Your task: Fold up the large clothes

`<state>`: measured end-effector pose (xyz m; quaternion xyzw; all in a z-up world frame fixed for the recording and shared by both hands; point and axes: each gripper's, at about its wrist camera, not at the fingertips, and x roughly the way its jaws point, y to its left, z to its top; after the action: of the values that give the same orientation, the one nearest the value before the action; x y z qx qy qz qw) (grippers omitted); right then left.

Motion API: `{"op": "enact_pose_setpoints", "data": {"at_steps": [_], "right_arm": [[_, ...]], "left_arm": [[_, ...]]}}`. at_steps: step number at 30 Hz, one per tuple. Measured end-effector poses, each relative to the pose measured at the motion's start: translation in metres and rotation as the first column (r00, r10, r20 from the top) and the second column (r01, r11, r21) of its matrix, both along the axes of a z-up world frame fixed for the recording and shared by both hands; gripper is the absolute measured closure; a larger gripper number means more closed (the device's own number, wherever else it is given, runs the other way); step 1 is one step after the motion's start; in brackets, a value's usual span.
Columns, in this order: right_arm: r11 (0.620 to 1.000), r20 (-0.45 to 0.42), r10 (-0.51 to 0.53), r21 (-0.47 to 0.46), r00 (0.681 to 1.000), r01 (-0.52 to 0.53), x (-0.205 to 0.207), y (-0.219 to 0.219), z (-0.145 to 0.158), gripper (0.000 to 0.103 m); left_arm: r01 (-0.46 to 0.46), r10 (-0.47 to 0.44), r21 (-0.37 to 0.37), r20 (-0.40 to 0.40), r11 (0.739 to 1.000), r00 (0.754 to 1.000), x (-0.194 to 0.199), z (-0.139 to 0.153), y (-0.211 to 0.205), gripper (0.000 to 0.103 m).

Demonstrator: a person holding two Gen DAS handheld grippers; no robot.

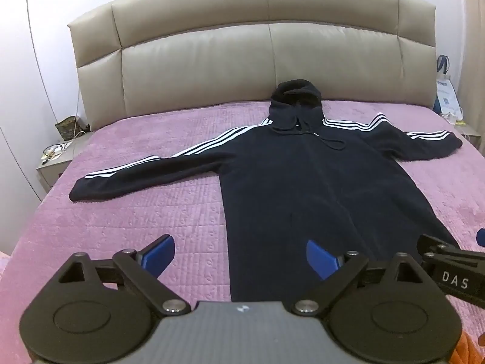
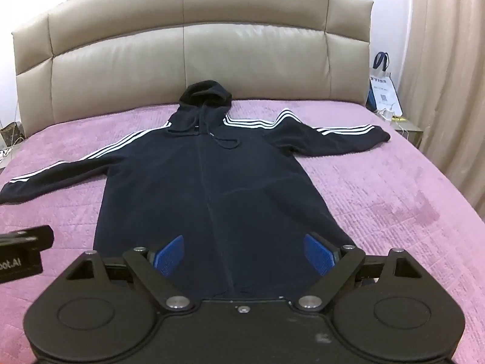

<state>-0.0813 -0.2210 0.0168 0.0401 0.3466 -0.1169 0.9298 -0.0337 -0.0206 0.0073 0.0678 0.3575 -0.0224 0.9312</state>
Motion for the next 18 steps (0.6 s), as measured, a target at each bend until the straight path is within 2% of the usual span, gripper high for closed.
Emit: {"op": "enact_pose_setpoints", "data": {"at_steps": [18], "right_arm": [[1.000,0.015,-0.005,0.004,1.000,0.005,-0.012,0.002,0.013,0.000]], "left_arm": [[-0.014,0.014,-0.005,-0.008,1.000,1.000,-0.010,0.004,0.001,0.005]]}}
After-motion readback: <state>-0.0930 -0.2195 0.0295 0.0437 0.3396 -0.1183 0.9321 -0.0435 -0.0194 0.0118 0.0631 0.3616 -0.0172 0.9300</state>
